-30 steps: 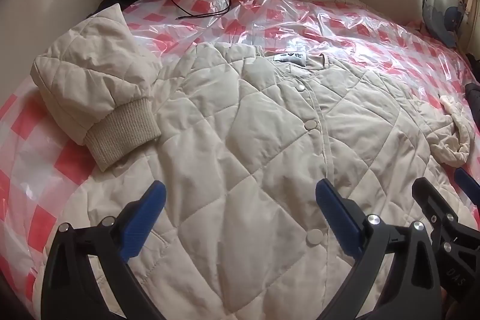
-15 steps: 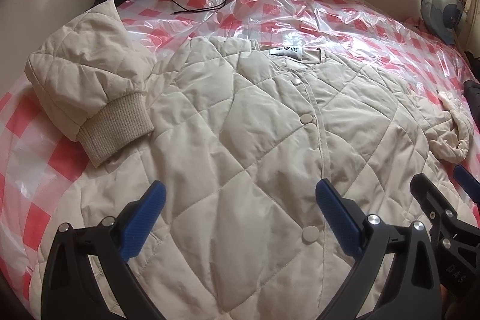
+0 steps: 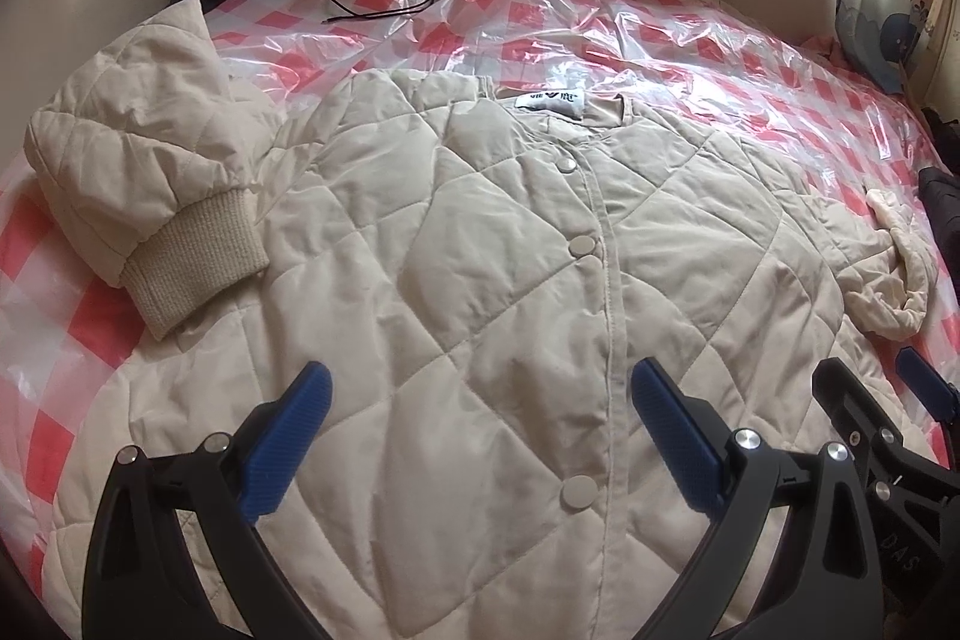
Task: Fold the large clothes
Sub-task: 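Move the right tool to the knit cuff of a jacket sleeve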
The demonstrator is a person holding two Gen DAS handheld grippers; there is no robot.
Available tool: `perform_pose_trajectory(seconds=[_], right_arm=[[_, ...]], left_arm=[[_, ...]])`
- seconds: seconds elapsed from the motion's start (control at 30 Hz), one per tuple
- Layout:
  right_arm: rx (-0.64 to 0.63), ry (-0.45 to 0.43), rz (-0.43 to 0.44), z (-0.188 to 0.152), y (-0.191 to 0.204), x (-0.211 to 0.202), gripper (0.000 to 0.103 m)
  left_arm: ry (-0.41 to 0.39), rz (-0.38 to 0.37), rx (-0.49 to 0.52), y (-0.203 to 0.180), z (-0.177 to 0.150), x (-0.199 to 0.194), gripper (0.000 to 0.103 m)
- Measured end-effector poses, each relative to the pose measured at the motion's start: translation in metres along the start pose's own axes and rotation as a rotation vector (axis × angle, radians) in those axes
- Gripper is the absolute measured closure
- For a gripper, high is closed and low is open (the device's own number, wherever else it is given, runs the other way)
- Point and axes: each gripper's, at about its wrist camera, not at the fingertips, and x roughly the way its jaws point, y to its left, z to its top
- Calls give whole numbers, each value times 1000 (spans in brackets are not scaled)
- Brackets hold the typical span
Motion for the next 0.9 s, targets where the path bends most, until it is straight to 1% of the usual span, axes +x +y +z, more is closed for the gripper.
perform_pose_trajectory(seconds=[0.13, 0.2, 0.3, 0.37, 0.4, 0.47, 0.53, 0.57, 0.6, 0.63, 0.67, 0.7, 0.73, 0.77, 0.8, 0.87, 0.9], right_arm=[[9, 12, 3, 3, -7, 1, 6], [-4, -27, -4, 12, -14, -10, 6], [-37, -102, -101, 44, -45, -21, 6], [-47, -91, -185, 81, -81, -7, 6], [-63, -71, -241, 100, -98, 6, 6], [-89, 8, -365, 140, -137, 45, 6], [-107, 150, -461, 167, -174, 95, 6], [-129, 220, -526, 175, -190, 120, 6], [-142, 281, -570, 179, -205, 142, 6], [-132, 356, -584, 179, -220, 164, 6], [-116, 409, -571, 174, -233, 178, 6], [-105, 457, -562, 171, -243, 192, 6], [-106, 481, -579, 166, -253, 200, 6], [-101, 489, -605, 162, -263, 203, 6], [-84, 489, -607, 160, -271, 203, 6], [-35, 477, -577, 150, -285, 200, 6], [-23, 455, -567, 147, -289, 194, 6]], left_arm=[[16, -14, -6, -4, 2, 5, 7], [19, -20, -5, -4, 5, 6, 7], [23, -27, -32, 1, 9, 8, 7], [34, -41, -57, 5, 11, 11, 7], [38, -44, -66, 7, 11, 12, 7], [52, -44, -76, 10, 11, 16, 7], [71, -51, -85, 12, 10, 20, 7], [79, -58, -92, 13, 11, 22, 7], [84, -64, -99, 14, 11, 23, 7], [86, -69, -103, 14, 12, 23, 7], [87, -71, -105, 15, 13, 24, 7], [86, -71, -107, 15, 13, 24, 7], [86, -71, -109, 15, 14, 24, 7], [85, -71, -111, 15, 14, 24, 7], [84, -68, -112, 14, 14, 23, 7], [82, -69, -101, 11, 13, 22, 7], [80, -68, -91, 8, 13, 21, 7]])
